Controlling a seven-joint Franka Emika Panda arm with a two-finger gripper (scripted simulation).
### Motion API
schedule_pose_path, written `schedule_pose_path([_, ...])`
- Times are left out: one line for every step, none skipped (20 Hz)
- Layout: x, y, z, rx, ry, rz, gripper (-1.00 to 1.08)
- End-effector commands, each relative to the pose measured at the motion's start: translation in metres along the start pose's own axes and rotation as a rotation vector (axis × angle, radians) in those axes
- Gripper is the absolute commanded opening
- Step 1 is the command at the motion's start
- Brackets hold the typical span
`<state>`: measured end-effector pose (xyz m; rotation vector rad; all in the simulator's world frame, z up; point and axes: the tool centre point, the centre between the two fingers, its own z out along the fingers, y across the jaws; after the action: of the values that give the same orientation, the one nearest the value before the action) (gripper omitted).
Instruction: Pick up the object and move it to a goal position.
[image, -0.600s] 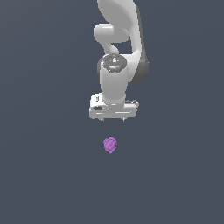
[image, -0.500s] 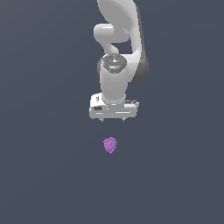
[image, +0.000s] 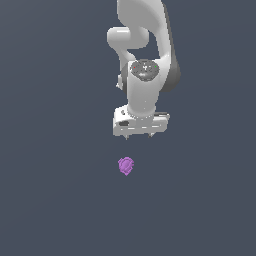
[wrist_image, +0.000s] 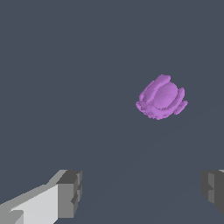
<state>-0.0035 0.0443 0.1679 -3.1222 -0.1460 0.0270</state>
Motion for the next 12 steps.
schedule_pose_path([0.000,-0.002,0.000,0.001,0.000,-0.003,1.00])
schedule_pose_path([0.000,-0.001,0.000,0.001,0.000,-0.001,1.00])
schedule_pose_path([0.000,0.000,0.000,0.001,0.000,0.003,1.00])
schedule_pose_path([0.001,0.001,0.001,0.001,0.000,0.009,1.00])
schedule_pose_path([0.001,0.001,0.001,0.001,0.000,0.015,1.00])
schedule_pose_path([0.002,0.002,0.002,0.001,0.000,0.023,1.00])
schedule_pose_path([0.003,0.002,0.003,0.002,0.001,0.033,1.00])
schedule_pose_path([0.005,0.003,0.004,0.002,0.001,0.044,1.00])
schedule_pose_path([0.006,0.004,0.005,0.002,0.001,0.058,1.00])
schedule_pose_path([0.007,0.005,0.007,0.003,0.001,0.072,1.00])
schedule_pose_path([0.009,0.007,0.008,0.003,0.002,0.089,1.00])
schedule_pose_path([0.011,0.008,0.010,0.003,0.002,0.107,1.00])
